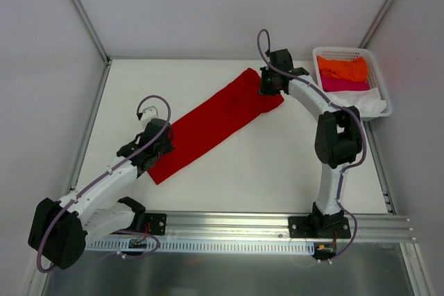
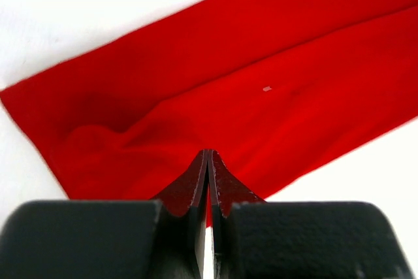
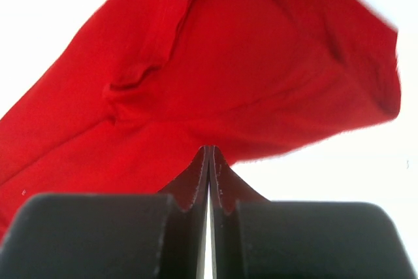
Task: Fold and stack the t-shirts
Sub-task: Rotate the tshirt 90 degrees
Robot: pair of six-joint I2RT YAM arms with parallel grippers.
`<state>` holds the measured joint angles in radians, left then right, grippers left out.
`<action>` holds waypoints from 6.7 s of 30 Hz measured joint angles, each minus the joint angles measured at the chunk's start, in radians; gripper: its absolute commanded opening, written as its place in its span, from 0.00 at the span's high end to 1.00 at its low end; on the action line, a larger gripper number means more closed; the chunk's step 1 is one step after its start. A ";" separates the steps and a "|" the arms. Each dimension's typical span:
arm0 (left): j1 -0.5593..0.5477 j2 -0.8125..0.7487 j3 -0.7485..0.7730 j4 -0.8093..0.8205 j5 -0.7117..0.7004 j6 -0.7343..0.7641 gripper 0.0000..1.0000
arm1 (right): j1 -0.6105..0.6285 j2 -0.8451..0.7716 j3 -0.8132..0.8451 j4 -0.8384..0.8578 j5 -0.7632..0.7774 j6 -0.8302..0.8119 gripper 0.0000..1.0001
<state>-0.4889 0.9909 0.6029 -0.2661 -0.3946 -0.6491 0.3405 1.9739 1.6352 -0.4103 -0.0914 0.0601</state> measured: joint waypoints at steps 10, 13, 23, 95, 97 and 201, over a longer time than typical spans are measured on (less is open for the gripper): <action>0.000 0.239 -0.002 -0.088 -0.027 -0.044 1.00 | -0.022 0.278 0.245 -0.121 0.046 -0.033 1.00; 0.000 0.298 0.034 -0.111 -0.029 -0.048 1.00 | -0.029 0.330 0.266 -0.150 0.058 -0.048 1.00; -0.010 0.465 0.129 -0.144 -0.029 -0.065 1.00 | -0.034 0.395 0.379 -0.207 0.060 -0.058 1.00; -0.679 0.276 0.415 -0.292 -0.314 -0.309 1.00 | -0.046 -0.785 -0.216 0.040 -0.178 -0.073 0.49; -0.679 0.340 0.356 -0.306 -0.298 -0.329 1.00 | -0.003 -0.956 -0.411 0.049 -0.166 -0.033 0.49; -0.777 0.319 -0.006 -0.255 -0.154 -0.585 1.00 | 0.649 -0.822 -0.874 0.166 0.281 0.159 0.20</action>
<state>-1.2663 1.3098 0.5972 -0.5209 -0.5491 -1.2339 0.9897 1.1522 0.7609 -0.2443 0.1898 0.2195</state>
